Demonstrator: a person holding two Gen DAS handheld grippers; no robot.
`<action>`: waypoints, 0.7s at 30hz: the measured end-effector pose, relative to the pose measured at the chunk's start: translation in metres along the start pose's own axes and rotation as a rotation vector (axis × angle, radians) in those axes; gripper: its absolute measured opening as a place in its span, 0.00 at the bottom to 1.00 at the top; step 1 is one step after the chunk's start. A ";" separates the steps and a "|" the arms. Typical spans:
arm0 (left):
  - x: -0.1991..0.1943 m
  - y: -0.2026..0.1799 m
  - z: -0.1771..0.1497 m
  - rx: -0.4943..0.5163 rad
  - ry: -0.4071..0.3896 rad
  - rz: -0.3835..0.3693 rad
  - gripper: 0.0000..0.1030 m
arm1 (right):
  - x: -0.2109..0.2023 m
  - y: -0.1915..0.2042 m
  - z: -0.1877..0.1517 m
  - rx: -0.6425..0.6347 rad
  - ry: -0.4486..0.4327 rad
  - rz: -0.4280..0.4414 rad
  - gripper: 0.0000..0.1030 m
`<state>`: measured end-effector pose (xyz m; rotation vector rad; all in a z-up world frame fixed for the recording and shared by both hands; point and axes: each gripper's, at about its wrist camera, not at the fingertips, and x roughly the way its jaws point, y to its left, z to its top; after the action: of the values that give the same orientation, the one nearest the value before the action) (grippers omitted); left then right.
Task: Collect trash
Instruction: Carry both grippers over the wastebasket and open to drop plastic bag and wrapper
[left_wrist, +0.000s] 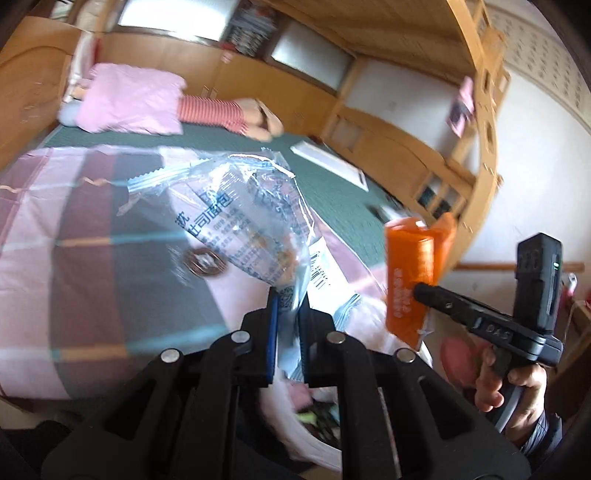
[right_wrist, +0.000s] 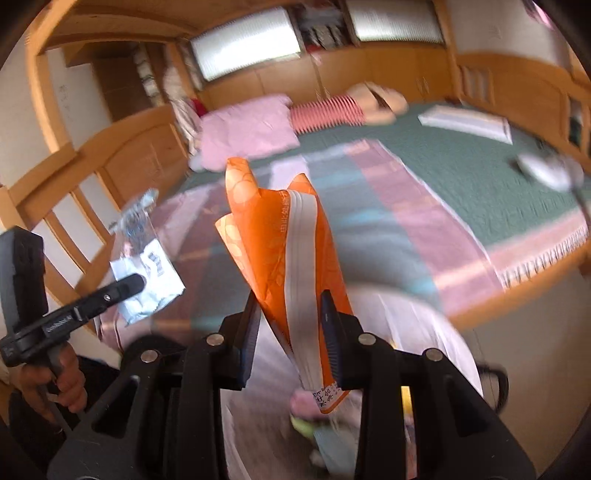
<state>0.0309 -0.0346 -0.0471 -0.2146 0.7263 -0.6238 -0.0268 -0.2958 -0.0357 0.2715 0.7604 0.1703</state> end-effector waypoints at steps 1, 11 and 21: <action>0.004 -0.008 -0.006 0.007 0.017 -0.007 0.11 | 0.003 -0.009 -0.007 0.026 0.030 0.000 0.33; 0.037 -0.071 -0.045 0.138 0.157 -0.034 0.12 | -0.024 -0.058 -0.026 0.220 -0.017 -0.005 0.58; 0.046 -0.104 -0.065 0.218 0.187 -0.048 0.84 | -0.072 -0.060 -0.016 0.135 -0.271 -0.167 0.82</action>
<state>-0.0344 -0.1438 -0.0798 0.0286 0.8280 -0.7699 -0.0860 -0.3684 -0.0177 0.3494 0.5228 -0.0754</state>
